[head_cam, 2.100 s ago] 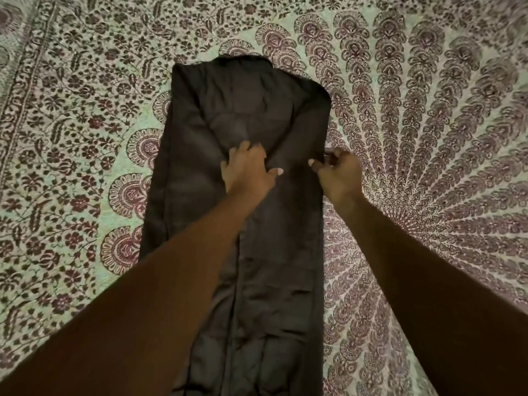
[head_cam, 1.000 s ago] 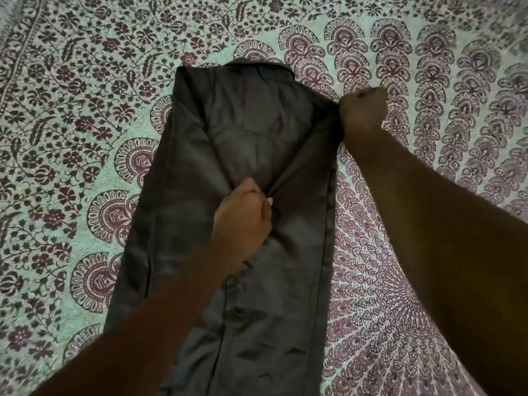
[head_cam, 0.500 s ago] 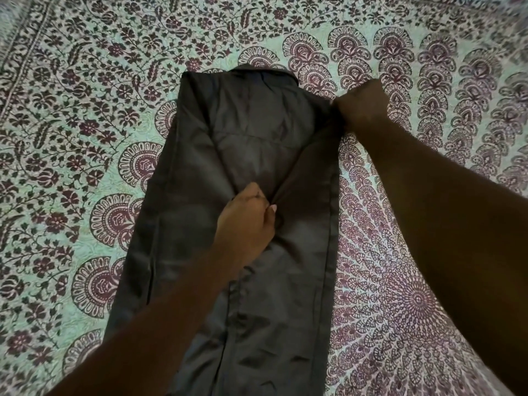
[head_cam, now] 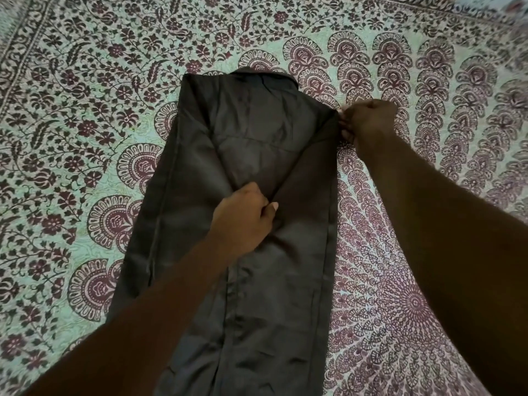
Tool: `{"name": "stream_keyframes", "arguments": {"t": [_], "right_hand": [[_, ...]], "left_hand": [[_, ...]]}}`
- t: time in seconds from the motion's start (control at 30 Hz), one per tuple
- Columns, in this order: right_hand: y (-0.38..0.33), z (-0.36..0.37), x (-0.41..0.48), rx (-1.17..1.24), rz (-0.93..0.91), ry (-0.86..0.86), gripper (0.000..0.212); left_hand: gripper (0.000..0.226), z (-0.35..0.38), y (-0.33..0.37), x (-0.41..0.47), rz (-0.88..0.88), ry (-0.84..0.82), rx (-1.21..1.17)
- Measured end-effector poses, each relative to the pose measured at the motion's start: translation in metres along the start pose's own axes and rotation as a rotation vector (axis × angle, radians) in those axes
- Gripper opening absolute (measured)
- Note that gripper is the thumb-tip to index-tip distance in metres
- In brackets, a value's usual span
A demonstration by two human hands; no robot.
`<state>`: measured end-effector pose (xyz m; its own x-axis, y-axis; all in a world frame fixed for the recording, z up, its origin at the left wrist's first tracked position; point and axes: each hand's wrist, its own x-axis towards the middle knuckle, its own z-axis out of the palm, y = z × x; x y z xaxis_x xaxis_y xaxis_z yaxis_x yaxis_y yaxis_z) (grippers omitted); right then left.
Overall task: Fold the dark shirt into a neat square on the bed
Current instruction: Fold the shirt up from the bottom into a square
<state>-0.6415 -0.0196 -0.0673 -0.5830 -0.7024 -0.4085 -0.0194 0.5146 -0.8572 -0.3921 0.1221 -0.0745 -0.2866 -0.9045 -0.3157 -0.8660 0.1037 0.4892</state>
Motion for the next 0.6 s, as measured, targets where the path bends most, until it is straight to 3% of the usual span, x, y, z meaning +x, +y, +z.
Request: {"name": "stream_keyframes", "arguments": {"t": [0.07, 0.2, 0.3, 0.43, 0.5, 0.6], "right_hand": [[0.008, -0.005, -0.009, 0.046, -0.036, 0.014, 0.016], [0.036, -0.018, -0.020, -0.391, -0.228, 0.053, 0.010], [0.047, -0.019, -0.025, -0.531, -0.280, -0.005, 0.009], [0.043, -0.014, -0.033, -0.558, -0.267, 0.007, 0.021], [0.039, -0.013, -0.034, -0.615, -0.260, 0.010, 0.014], [0.036, -0.014, -0.035, -0.645, -0.249, 0.005, 0.019]], "left_hand": [[0.039, -0.006, 0.005, 0.002, -0.030, -0.023, 0.019], [0.027, -0.018, 0.027, 0.006, -0.104, 0.001, 0.012], [0.039, -0.022, 0.045, 0.022, -0.116, 0.079, -0.012], [0.038, -0.021, 0.061, 0.054, -0.165, 0.083, -0.064], [0.032, -0.020, 0.065, 0.064, -0.208, 0.074, -0.049], [0.031, -0.020, 0.067, 0.068, -0.222, 0.061, -0.005]]}}
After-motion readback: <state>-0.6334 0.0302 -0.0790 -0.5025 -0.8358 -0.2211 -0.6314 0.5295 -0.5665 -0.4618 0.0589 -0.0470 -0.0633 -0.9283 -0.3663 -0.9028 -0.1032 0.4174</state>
